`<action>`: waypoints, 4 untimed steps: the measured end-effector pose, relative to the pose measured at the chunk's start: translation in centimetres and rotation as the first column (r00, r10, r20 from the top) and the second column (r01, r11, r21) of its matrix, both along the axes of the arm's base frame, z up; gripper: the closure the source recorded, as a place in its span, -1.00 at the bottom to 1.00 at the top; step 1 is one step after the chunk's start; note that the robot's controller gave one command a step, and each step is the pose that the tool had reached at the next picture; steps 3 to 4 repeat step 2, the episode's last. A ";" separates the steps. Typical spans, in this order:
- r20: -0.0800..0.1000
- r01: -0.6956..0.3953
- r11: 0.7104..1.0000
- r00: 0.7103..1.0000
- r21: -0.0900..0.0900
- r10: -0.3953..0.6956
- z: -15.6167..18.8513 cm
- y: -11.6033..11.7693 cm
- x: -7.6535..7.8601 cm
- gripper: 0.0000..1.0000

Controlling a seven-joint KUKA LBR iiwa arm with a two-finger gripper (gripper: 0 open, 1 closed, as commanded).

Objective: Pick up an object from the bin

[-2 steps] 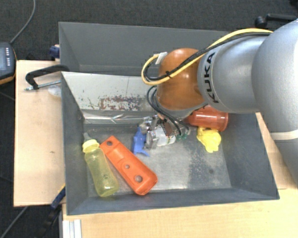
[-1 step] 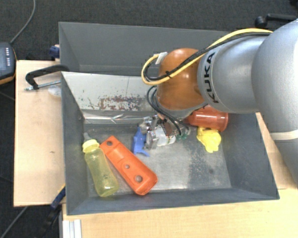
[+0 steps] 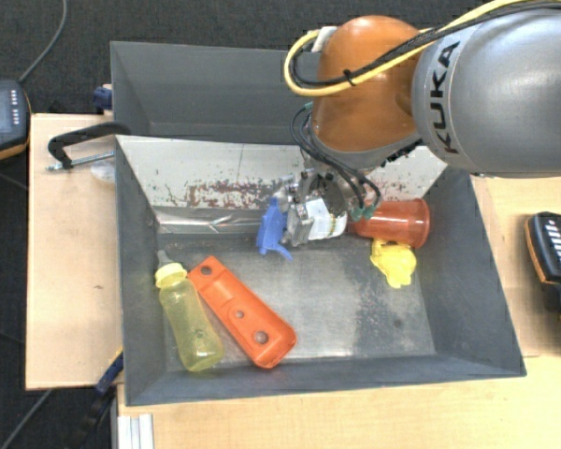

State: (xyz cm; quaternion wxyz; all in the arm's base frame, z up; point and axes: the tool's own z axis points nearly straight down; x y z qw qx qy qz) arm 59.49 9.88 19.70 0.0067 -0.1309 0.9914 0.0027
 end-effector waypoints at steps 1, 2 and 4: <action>0.000 0.000 1.000 1.000 0.000 0.000 0.0 0.0 0.0 1.00; 0.001 -0.028 1.000 1.000 0.001 0.028 5.9 -0.6 -0.9 1.00; 0.001 -0.028 1.000 1.000 0.001 0.028 5.9 -0.6 -0.9 1.00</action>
Offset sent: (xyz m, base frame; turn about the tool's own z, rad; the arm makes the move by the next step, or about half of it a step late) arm -0.0112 -0.0085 0.0729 -0.0329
